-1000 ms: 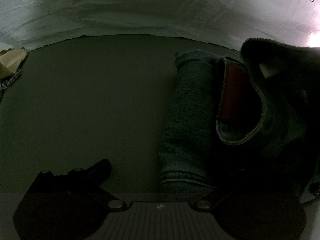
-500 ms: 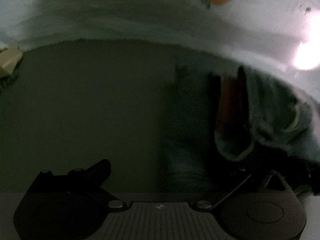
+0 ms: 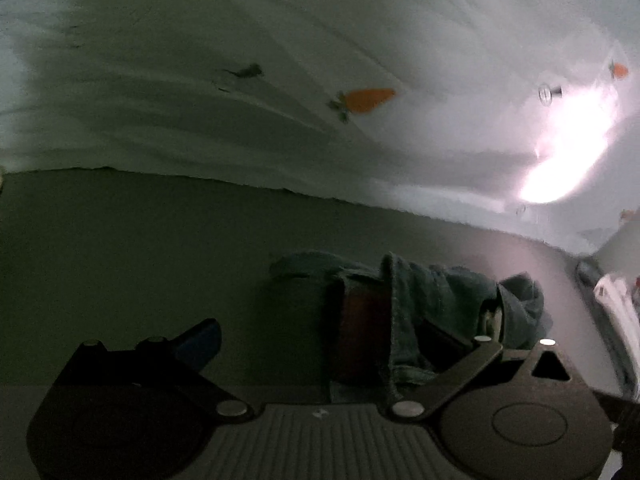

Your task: Fold clothes

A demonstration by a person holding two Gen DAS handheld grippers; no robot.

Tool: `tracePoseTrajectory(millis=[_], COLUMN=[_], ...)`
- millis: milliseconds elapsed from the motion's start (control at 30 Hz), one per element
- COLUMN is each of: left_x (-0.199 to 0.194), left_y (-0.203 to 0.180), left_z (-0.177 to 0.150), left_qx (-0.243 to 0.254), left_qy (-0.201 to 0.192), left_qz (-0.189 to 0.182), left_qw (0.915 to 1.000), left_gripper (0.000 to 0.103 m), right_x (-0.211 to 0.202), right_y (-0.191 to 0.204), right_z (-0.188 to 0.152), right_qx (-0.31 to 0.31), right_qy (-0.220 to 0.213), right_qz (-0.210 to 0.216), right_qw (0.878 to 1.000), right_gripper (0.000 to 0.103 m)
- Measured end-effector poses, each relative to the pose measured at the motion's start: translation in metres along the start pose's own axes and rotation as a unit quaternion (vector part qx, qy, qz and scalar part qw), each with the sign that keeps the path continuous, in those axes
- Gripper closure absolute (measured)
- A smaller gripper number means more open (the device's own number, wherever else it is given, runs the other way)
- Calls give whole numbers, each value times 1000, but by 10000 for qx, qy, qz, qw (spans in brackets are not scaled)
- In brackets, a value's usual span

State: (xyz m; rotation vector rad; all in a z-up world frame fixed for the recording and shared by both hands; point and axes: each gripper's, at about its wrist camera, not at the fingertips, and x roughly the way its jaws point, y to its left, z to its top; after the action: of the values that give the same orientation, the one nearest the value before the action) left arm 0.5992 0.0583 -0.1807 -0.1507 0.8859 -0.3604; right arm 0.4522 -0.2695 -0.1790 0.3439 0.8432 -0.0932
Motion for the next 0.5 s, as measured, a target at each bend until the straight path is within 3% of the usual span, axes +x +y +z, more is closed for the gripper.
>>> tracePoseTrajectory(millis=[267,367,433,500], left_x=[49,56,58,54], left_y=[-3,7,9,11], left_z=[-14,-16,-15,-13], left_qx=[89,-154,-217,-266], left_qy=[497,546,582,451], left_qz=[329,364,751,651], left_qw=[9982,9977,9952,9965], left_gripper=[0,0,1,2], right_x=[27,43,52,59], right_y=[-43,-53,-57,-59], right_z=[11,11,9,7], right_qx=[198,183,196,216], right_qy=[139,319,418,494], right_qz=[-379,-413,-403,-403], right_qw=[9990,9985,9981,9977], right_gripper=[7,7,6,5])
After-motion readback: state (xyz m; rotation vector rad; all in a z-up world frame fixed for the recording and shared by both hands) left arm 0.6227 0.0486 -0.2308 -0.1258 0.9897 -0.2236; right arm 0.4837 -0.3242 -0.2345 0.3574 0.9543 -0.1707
